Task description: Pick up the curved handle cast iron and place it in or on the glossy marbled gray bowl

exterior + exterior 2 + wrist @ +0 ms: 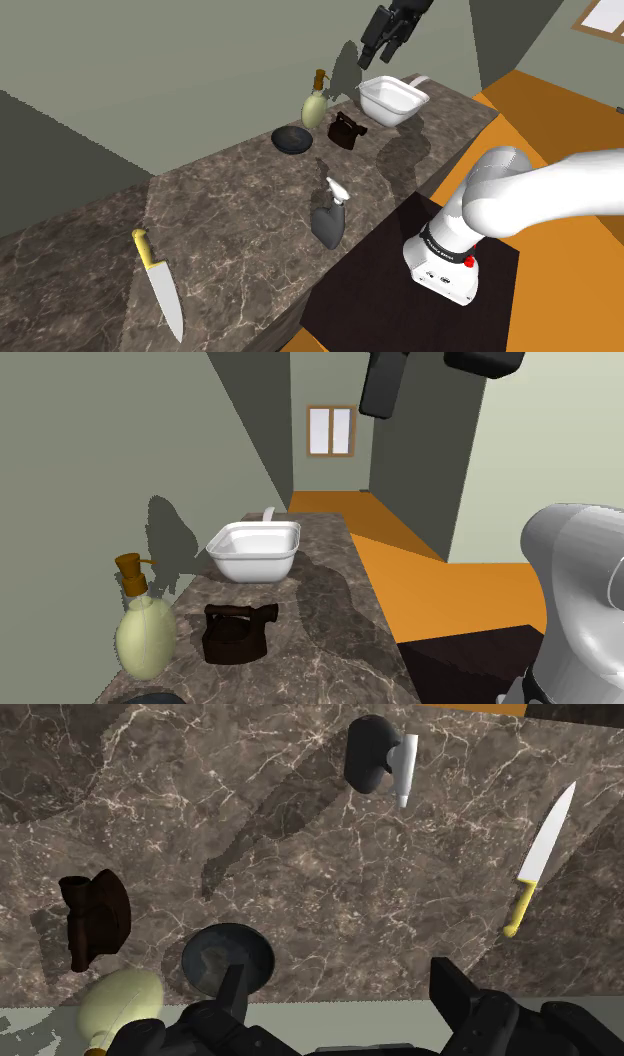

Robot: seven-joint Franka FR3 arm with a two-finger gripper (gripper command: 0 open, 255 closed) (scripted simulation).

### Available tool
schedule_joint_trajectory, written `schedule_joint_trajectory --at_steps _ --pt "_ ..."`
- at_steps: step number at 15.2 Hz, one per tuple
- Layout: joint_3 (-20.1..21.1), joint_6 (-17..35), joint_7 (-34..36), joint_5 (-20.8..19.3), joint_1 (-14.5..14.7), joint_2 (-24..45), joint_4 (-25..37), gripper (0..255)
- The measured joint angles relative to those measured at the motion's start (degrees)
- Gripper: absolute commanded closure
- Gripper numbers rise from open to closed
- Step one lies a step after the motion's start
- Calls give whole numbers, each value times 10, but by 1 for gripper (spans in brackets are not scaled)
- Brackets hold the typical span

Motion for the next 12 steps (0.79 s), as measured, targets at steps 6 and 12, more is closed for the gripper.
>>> schedule_joint_trajectory --at_steps 6,12 --pt "-28 49 -33 -18 -13 29 -34 0" --pt "-73 123 -83 -45 -33 87 -68 0"
